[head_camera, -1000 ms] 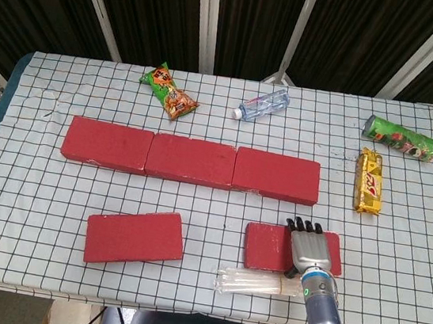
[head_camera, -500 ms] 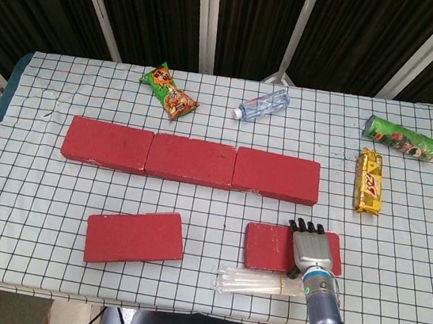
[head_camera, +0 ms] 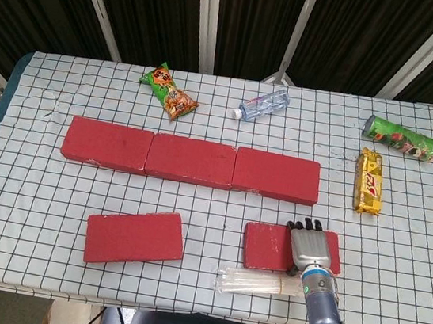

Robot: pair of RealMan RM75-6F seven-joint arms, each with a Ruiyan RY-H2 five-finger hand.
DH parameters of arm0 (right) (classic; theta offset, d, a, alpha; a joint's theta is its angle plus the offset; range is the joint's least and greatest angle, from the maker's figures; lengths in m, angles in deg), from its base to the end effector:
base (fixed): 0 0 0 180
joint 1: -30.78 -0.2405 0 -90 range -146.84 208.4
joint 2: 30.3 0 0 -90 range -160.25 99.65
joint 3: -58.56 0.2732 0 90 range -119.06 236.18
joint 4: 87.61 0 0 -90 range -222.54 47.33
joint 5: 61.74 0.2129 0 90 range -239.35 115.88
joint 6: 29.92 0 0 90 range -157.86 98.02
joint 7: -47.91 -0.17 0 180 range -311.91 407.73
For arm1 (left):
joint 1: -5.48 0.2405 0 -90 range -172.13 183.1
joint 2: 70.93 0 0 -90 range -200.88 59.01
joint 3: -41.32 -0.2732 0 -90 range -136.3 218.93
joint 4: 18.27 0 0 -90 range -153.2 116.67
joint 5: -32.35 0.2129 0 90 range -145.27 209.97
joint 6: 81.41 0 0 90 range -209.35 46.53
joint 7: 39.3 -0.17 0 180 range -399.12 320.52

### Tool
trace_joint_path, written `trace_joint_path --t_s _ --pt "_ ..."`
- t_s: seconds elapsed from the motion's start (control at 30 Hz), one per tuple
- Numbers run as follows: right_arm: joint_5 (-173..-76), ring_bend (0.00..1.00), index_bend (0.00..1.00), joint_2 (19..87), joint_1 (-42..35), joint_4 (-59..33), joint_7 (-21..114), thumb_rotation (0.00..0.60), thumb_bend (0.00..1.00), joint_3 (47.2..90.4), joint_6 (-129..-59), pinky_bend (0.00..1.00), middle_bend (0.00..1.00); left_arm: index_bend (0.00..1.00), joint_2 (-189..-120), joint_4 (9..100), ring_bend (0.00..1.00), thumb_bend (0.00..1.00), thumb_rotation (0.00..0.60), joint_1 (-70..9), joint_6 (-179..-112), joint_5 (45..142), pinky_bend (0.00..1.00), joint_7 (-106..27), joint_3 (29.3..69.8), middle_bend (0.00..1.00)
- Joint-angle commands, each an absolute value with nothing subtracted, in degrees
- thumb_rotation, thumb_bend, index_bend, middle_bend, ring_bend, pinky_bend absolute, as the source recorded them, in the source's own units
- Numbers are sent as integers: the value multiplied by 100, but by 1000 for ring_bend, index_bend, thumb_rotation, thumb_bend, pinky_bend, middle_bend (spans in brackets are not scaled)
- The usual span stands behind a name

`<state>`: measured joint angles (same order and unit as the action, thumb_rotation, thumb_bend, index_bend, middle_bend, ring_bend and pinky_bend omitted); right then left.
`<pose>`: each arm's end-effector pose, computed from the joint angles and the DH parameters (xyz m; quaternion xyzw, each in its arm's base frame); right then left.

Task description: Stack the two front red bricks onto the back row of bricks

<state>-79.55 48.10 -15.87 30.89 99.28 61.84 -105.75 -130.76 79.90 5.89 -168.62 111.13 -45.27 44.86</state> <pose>-0.1865 -0.2958 0.0096 0.7105 -0.4875 0.1187 0.4934 -0.3456 0.1776 0.1944 -0.5447 -0.4041 -0.3274 0.6579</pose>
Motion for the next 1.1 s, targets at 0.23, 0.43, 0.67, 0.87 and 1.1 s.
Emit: trace_joint_path --t_s 0.23,0.43,0.67,0.87,1.1 --pt "-7991 42 344 4665 -1698 3349 10019 600 133 6358 -10772 0 264 132 -13062 7994 0 0 600 591 -16852 11083 0 -4506 4491 0" --pt "-7708 42 344 4448 -1910 3658 10194 600 133 6673 -10938 0 264 136 -13058 7987 0 0 600 590 -16849 11076 0 -4497 4494 0" --pt "-7006 44 344 4187 -2408 3715 10559 600 132 7271 -11005 0 264 139 -13064 7964 0 0 600 580 -16833 11024 0 -4494 4519 0" --pt "-6018 48 344 4073 -3104 3403 11085 600 133 7958 -11002 0 265 139 -13096 7900 0 0 600 543 -16753 10765 0 -4475 4633 0" --pt "-4502 48 360 4418 -4218 2285 11962 600 133 8749 -10842 0 265 139 -13144 7865 0 0 600 483 -16614 10388 0 -4519 4775 0"
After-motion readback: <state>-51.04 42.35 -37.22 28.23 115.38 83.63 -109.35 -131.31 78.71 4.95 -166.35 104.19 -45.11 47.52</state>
